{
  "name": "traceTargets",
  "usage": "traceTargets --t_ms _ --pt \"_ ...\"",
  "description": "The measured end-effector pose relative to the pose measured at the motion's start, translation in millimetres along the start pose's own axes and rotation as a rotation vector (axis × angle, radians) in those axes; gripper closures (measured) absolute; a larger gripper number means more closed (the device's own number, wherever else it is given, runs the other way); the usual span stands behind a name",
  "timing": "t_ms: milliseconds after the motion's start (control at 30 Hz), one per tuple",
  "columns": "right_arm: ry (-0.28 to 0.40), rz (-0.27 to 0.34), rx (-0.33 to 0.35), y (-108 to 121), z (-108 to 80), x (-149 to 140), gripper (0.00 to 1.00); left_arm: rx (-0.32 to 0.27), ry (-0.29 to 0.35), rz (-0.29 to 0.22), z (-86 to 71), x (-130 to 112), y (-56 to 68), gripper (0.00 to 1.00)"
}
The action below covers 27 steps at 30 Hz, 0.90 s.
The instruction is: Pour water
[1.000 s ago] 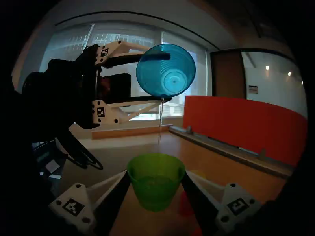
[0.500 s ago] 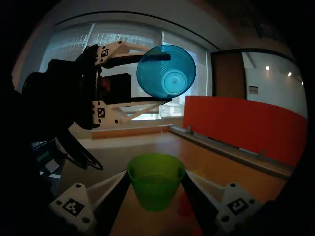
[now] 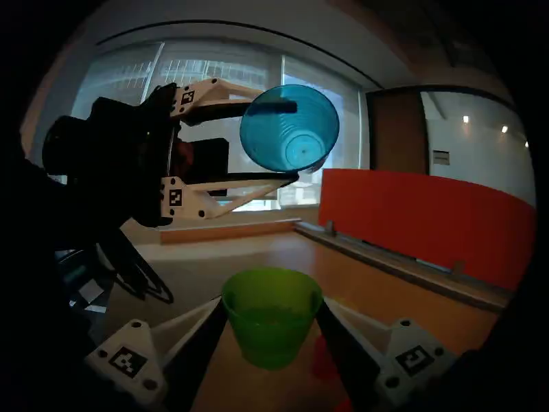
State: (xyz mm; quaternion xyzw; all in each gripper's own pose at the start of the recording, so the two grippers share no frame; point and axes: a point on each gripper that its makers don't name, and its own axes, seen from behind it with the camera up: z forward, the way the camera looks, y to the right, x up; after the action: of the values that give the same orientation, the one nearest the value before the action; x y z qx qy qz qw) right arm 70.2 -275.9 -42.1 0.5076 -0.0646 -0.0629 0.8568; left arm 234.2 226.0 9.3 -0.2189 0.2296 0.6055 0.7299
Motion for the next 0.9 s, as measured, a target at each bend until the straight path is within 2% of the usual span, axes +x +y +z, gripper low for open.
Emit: traceTargets --t_ms 200,500,700,900 --pt "-0.001 -0.004 -0.006 0.4 -2.0 -1.0 0.11 -0.019 -0.011 -0.171 0.8 -9.6 7.3 0.21" --pt "0.004 -0.003 -0.012 1.0 -4.2 1.3 0.11 -0.037 -0.009 -0.441 -0.4 -23.7 8.8 0.21" --pt "0.01 -0.005 -0.014 1.0 -4.8 4.1 0.11 -0.04 -0.029 -0.628 -0.7 -34.5 9.2 0.21" --pt "0.015 -0.008 -0.02 2.0 -6.1 4.9 0.11 -0.069 -0.037 -0.837 2.4 -40.1 15.2 0.21"
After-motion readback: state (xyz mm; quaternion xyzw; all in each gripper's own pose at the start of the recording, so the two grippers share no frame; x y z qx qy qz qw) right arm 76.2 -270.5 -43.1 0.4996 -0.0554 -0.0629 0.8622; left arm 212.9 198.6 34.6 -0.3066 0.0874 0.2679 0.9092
